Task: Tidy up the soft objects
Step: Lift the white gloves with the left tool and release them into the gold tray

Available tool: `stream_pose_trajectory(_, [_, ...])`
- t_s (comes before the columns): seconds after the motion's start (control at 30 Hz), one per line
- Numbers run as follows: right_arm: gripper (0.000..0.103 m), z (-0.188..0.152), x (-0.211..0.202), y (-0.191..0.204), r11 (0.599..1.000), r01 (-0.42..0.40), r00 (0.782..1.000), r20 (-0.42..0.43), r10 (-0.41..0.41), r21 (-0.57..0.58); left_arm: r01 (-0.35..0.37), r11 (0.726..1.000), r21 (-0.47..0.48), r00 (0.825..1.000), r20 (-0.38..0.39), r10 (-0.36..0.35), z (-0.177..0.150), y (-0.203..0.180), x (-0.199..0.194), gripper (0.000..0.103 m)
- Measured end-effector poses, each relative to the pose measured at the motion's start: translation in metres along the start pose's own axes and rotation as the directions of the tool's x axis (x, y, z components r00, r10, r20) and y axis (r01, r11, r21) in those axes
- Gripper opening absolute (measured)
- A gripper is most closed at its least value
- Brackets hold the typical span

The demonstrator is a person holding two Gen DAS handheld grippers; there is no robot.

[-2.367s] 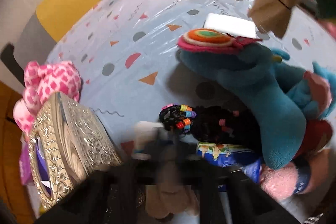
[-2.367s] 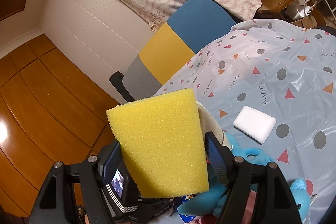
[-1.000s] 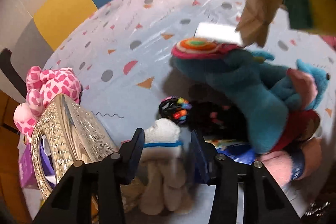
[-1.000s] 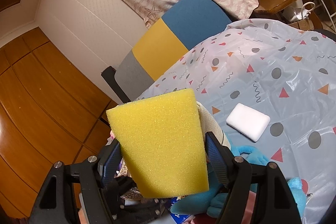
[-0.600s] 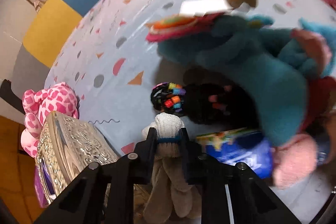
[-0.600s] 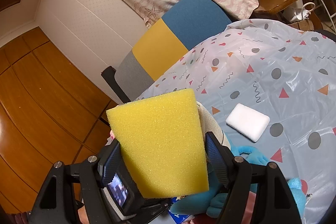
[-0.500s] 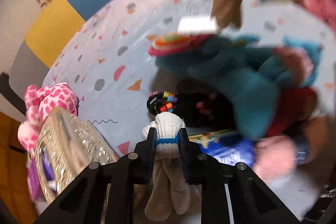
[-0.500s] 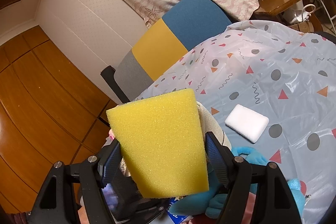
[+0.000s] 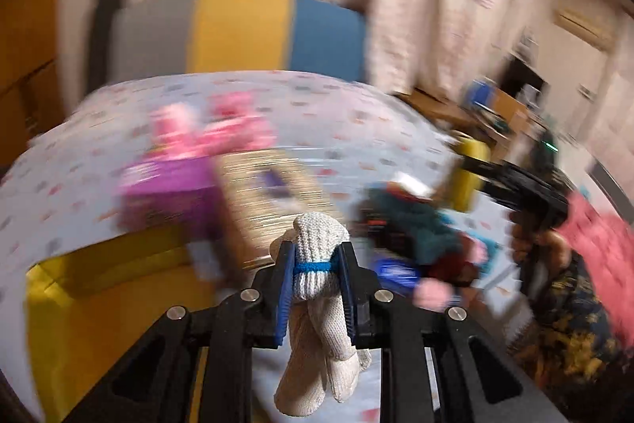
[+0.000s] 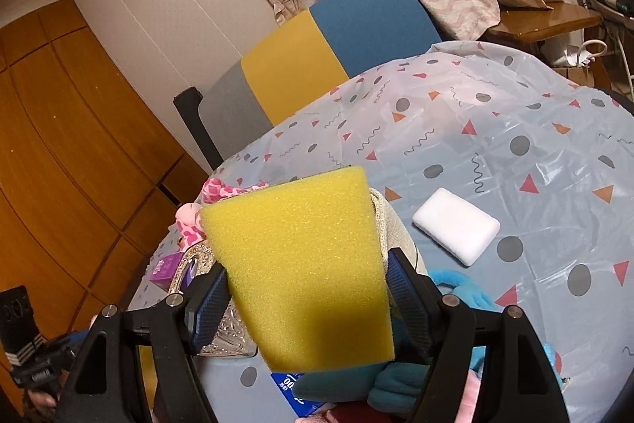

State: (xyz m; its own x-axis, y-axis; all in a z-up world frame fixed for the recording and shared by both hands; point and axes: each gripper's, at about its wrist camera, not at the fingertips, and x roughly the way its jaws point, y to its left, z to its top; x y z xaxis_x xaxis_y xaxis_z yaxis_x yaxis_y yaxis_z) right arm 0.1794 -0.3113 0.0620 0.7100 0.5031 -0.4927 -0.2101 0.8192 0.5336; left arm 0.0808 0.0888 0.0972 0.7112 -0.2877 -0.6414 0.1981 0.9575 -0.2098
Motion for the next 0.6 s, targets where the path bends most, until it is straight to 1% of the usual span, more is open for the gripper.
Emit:
stream_pose_trajectory(0.07, [0.076,0.000,0.001,0.000,1.000,0.009,1.000,0.000,-0.009,0.003,-0.071,0.993,-0.092,0.997,-0.006,0.070,-0.011,0.038,-0.012,0.022])
stream_pose_trajectory(0.1, [0.076,0.000,0.001,0.000,1.000,0.013,1.000,0.000,-0.013,0.006,-0.111,0.984,-0.141,0.994,-0.018,0.110,-0.016,0.062,-0.014,0.022])
stream_pose_trajectory(0.17, [0.076,0.001,0.000,0.000,1.000,0.018,1.000,0.003,-0.018,0.015,-0.161,0.965,-0.207,0.987,-0.036,0.156,-0.026,0.095,-0.012,0.022])
stream_pose_trajectory(0.2, [0.075,0.001,-0.001,0.002,1.000,0.026,1.000,0.004,-0.026,0.016,-0.169,0.958,-0.232,0.986,-0.047,0.162,-0.030,0.105,-0.009,0.022])
stream_pose_trajectory(0.3, [0.075,-0.001,-0.007,0.011,0.999,0.033,0.999,0.008,-0.033,0.016,-0.182,0.937,-0.299,0.983,-0.075,0.167,-0.039,0.130,0.007,0.022])
stream_pose_trajectory(0.37, [0.075,-0.003,-0.013,0.024,0.999,0.050,0.999,0.007,-0.050,-0.020,-0.178,0.929,-0.324,0.984,-0.083,0.160,-0.039,0.138,0.019,0.022])
stream_pose_trajectory(0.47, [0.075,-0.009,-0.021,0.044,0.996,0.053,0.998,-0.010,-0.054,-0.067,-0.164,0.924,-0.347,0.986,-0.095,0.139,-0.033,0.144,0.041,0.023])
stream_pose_trajectory(0.53, [0.075,-0.014,-0.027,0.056,0.995,0.055,0.998,-0.017,-0.057,-0.086,-0.138,0.922,-0.362,0.989,-0.108,0.105,-0.027,0.145,0.059,0.023])
stream_pose_trajectory(0.6, [0.075,-0.022,-0.031,0.067,0.994,0.057,0.998,-0.028,-0.060,-0.098,-0.131,0.925,-0.356,0.989,-0.114,0.096,-0.019,0.143,0.078,0.024])
